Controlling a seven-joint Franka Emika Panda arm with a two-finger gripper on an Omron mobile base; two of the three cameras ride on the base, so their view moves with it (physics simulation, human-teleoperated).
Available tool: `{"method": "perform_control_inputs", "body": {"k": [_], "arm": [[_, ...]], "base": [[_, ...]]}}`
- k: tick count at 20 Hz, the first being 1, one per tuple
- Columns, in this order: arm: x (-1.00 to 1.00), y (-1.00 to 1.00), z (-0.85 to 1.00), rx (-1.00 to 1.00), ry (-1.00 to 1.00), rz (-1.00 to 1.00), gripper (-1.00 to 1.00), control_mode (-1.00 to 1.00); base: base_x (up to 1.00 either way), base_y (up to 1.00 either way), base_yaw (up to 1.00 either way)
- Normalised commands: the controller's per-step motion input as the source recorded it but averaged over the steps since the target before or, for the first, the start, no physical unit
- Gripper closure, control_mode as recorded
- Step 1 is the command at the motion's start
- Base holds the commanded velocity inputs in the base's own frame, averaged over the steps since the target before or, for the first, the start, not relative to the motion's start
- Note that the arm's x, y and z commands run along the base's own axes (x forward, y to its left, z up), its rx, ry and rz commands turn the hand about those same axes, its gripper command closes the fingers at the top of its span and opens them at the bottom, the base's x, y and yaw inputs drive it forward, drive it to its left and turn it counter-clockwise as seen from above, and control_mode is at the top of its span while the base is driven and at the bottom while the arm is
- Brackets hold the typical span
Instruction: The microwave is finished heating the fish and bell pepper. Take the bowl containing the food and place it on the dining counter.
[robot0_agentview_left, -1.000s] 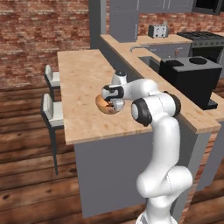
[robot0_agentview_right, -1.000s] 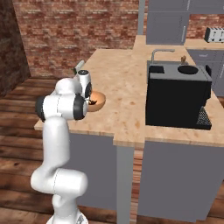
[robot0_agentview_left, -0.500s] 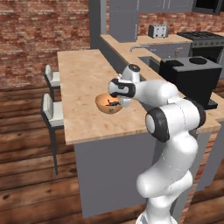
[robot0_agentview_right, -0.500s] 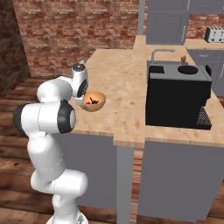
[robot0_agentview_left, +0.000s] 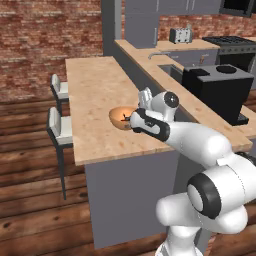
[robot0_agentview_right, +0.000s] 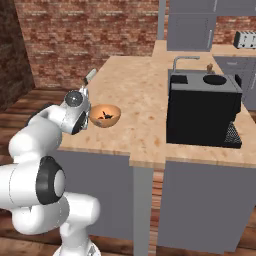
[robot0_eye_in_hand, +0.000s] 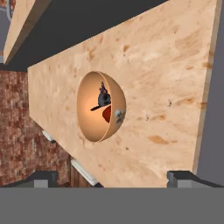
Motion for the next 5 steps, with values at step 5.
{"method": "perform_control_inputs", "body": {"k": [5], "arm": [[-1.0, -0.07, 0.14, 0.0, -0.33, 0.0, -1.0, -1.0]], "base": [[0.0, 0.0, 0.0]]}}
